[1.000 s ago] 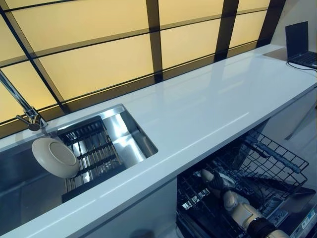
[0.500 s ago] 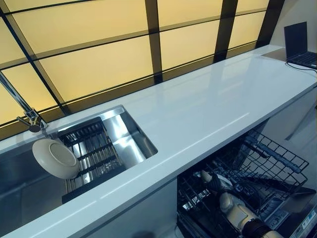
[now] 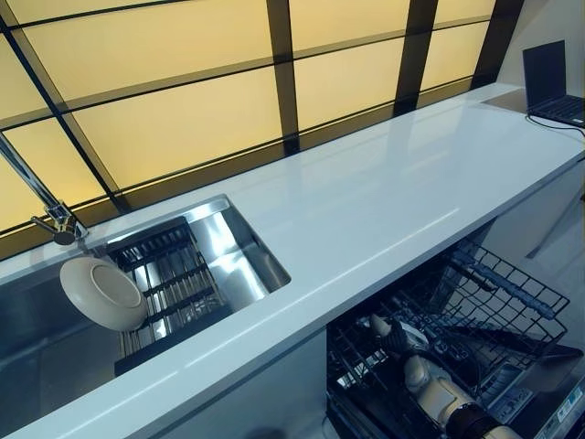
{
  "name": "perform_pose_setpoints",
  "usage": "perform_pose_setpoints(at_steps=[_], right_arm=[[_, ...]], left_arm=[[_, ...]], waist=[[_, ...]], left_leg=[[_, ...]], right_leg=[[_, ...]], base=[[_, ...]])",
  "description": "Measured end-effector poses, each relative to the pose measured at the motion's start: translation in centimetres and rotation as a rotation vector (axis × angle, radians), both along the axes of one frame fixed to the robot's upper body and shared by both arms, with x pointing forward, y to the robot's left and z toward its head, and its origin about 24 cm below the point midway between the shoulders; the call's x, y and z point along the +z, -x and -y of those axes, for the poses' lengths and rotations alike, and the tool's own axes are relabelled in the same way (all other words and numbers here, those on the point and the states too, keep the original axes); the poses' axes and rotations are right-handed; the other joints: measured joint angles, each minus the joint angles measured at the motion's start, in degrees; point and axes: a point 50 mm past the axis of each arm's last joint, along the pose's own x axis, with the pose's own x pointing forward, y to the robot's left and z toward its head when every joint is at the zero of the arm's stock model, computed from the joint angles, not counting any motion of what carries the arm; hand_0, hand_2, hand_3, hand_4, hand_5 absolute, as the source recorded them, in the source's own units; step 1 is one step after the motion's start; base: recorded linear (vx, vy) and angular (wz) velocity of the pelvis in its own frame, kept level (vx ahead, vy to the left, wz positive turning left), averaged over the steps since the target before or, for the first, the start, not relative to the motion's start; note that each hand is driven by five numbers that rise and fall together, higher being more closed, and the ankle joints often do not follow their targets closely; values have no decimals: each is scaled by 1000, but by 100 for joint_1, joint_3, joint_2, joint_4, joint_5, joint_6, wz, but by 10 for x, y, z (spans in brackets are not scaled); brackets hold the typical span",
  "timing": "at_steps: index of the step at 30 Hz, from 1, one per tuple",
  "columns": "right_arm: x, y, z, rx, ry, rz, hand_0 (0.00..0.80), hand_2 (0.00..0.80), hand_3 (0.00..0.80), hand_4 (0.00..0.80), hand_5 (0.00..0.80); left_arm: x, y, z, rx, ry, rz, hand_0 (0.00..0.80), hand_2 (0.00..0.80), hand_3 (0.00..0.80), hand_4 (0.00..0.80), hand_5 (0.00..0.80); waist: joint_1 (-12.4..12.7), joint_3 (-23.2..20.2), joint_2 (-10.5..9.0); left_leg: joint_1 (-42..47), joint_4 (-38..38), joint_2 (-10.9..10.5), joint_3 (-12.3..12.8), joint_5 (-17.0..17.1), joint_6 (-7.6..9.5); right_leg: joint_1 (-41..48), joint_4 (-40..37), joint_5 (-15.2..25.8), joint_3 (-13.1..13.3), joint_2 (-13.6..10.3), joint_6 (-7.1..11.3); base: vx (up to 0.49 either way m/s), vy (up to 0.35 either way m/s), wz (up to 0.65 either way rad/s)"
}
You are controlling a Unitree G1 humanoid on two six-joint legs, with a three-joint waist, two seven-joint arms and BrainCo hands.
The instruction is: Take plates into dishwasher
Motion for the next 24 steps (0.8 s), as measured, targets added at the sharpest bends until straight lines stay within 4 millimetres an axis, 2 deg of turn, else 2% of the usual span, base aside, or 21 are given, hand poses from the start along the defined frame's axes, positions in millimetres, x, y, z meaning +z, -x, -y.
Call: perform_pose_setpoints(at_steps=[2,3,5,6,7,24], right_arm=[[0,0,0,0,0,0,800,800,800,800,800],[0,0,0,0,0,0,731,731,731,731,731],[0,0,0,0,0,0,358,358,358,358,358],[0,0,0,-1,0,-1,226,226,226,226,226],[-1,0,0,-1,-1,-2,0,0,0,0,0],[-5,5,0,-16,-10,-2,0,0,0,0,0]], left_arm=[[0,0,0,0,0,0,0,0,0,0,0],[0,0,0,0,0,0,0,0,0,0,0],[0,0,0,0,0,0,0,0,0,0,0],[0,0,0,0,0,0,0,0,0,0,0],[0,0,0,0,0,0,0,0,0,0,0],[0,0,0,4,-4,0,0,0,0,0,0]], waist=[[-1,0,0],[-1,0,0],[-1,0,0],[-1,0,0],[-2,0,0],[1,-16,-27]], left_leg=[[0,0,0,0,0,0],[0,0,0,0,0,0],[0,0,0,0,0,0],[0,-1,0,0,0,0],[0,-1,0,0,0,0],[8,1,0,-20,15,3]], right_leg=[[0,0,0,0,0,0],[0,0,0,0,0,0],[0,0,0,0,0,0],[0,0,0,0,0,0],[0,0,0,0,0,0],[29,0,1,-27,3,0]], base=[[0,0,0],[0,0,0],[0,0,0],[0,0,0],[0,0,0],[0,0,0]])
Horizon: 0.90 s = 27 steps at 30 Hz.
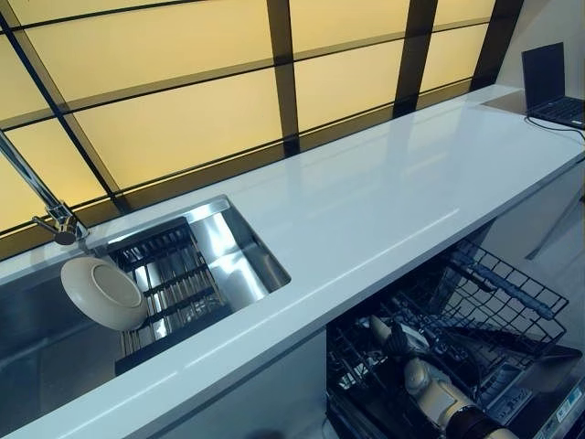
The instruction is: Take plates into dishwasher
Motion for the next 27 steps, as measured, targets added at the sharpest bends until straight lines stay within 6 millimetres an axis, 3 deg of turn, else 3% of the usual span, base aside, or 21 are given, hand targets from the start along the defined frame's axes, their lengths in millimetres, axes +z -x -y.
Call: perform_pose_setpoints(at_steps=[13,27], right_arm=[[-10,10,6,-36,-27,-19,0,0,0,0,0],[-23,36,19,-114,-118,-5,0,0,0,0,0]], left_arm=[[-2,4,1,50,-1,-5,0,0,0,0,0],[-12,37,-13,165,-18,-62,0,0,0,0,0]], waist=[[30,-21,-35],[245,-56,-120]], left_leg=[[94,-24,-8,-131,24,-5],[110,-15,-11,-277,32,-12]], right_leg=[[178,-5,-36,-143,0,13],[340,-2,-70,-301,3,19]], base=[[16,-4,5],[14,2,6]])
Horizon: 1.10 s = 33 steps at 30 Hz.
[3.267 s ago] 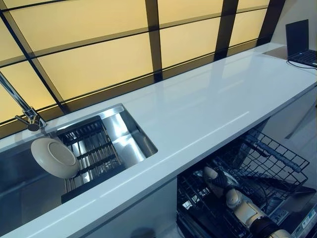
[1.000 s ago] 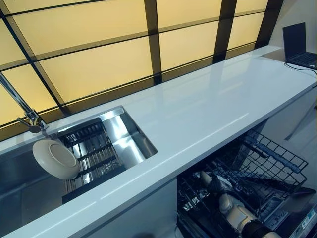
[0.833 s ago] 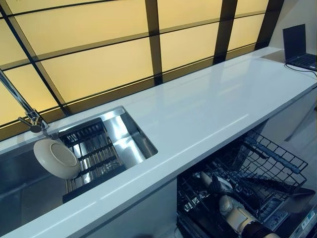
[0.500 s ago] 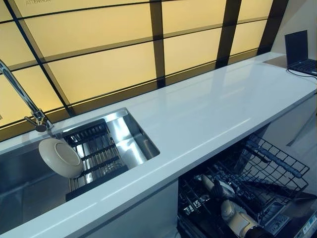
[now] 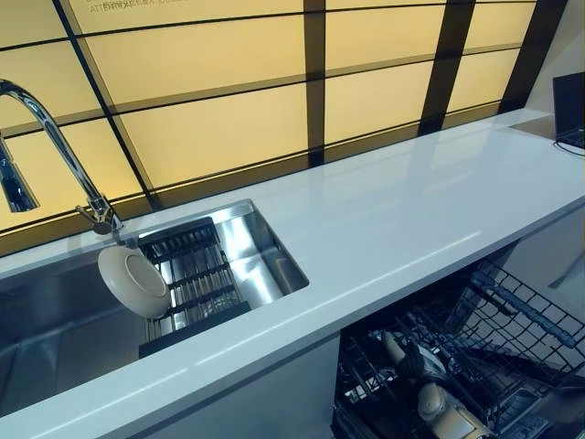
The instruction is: Take plates into dishwasher
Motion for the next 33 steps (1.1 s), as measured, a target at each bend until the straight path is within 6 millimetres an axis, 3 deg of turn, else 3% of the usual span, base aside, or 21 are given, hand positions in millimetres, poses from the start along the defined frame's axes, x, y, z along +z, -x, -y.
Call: perform_pose_setpoints(at_steps=[9,16,33], right_arm=[[-5,13,2,-27,-72,19,0,0,0,0,0],[5,14,2,-36,-140,83,0,0,0,0,0],[27,27,36,-209,-285,231,0,0,0,0,0]], left_arm=[[0,3,-4,27,-14,3,0,0,0,0,0],[0,4,-9,53,-23,8,0,0,0,0,0],[-1,11,-12,63,-24,8,0,0,0,0,0]], waist=[[75,28,-180],[60,52,-229],[3,88,-338]], left_leg=[[78,-23,-6,-69,1,2],[101,-34,-4,-61,1,2],[289,-118,5,142,-6,-1]], right_leg=[[65,1,-13,-38,5,-1],[79,2,-15,-30,6,0],[122,1,-14,164,13,0]], base=[[6,-25,4],[0,0,0],[1,-11,-5]])
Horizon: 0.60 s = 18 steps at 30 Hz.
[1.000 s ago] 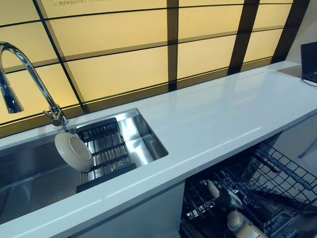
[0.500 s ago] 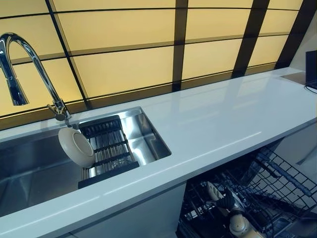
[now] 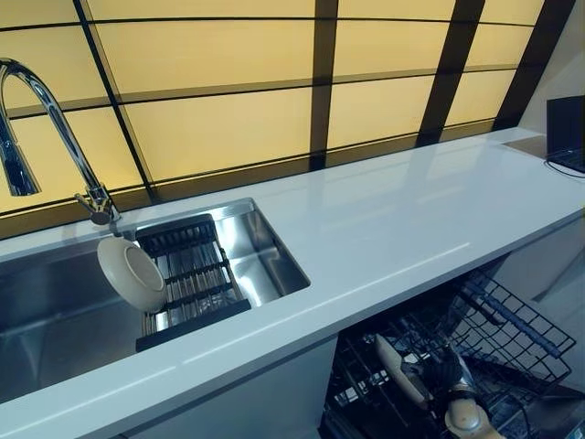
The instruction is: Take plates into dishwasher
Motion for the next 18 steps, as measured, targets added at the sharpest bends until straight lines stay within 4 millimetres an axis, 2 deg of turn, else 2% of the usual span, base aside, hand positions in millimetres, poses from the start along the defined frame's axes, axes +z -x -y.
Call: perform_pose_setpoints(at_steps=[2,6,9,13,14,15,18], right_arm=[[8,0,4,-22,-17,39,0,0,0,0,0],[32,5,28,-128,-34,164,0,0,0,0,0],[59,5,44,-182,-26,300,0,0,0,0,0],[119,4,54,-159,16,551,0,0,0,0,0],[141,2,53,-126,47,629,0,0,0,0,0],[149,1,52,-111,62,656,0,0,0,0,0],[195,-6,47,-21,145,792,0,0,0,0,0]], left_arm=[[0,2,-2,3,-4,-3,0,0,0,0,0],[0,4,-8,30,-12,-1,0,0,0,0,0],[-1,8,-9,34,-16,-14,0,0,0,0,0],[-3,15,-11,39,-18,-31,0,0,0,0,0],[-3,16,-12,40,-19,-33,0,0,0,0,0],[-3,16,-12,40,-19,-32,0,0,0,0,0],[-4,18,-13,44,-18,-37,0,0,0,0,0]], waist=[[-98,2,-15],[-164,-7,-38],[-261,-17,-48],[-385,-21,-46],[-415,-28,-40],[-416,-38,-38],[-411,-138,-30]], left_leg=[[4,-5,-4,9,-4,-4],[4,-7,3,56,-14,-15],[4,-1,2,110,-16,-15],[86,-13,3,189,-32,-26],[85,-15,2,200,-37,-24],[87,-14,3,205,-42,-17],[87,-21,-1,210,-61,-6]], right_leg=[[-2,0,-1,21,-2,1],[-44,3,-1,105,7,2],[-59,0,0,159,1,4],[-32,1,0,237,4,8],[-32,1,1,257,3,7],[-32,2,1,264,3,7],[-33,0,0,270,-13,9]], base=[[15,-13,-6],[43,0,-6],[26,20,-8],[86,53,-11],[110,75,-4],[113,85,-5],[113,88,-1]])
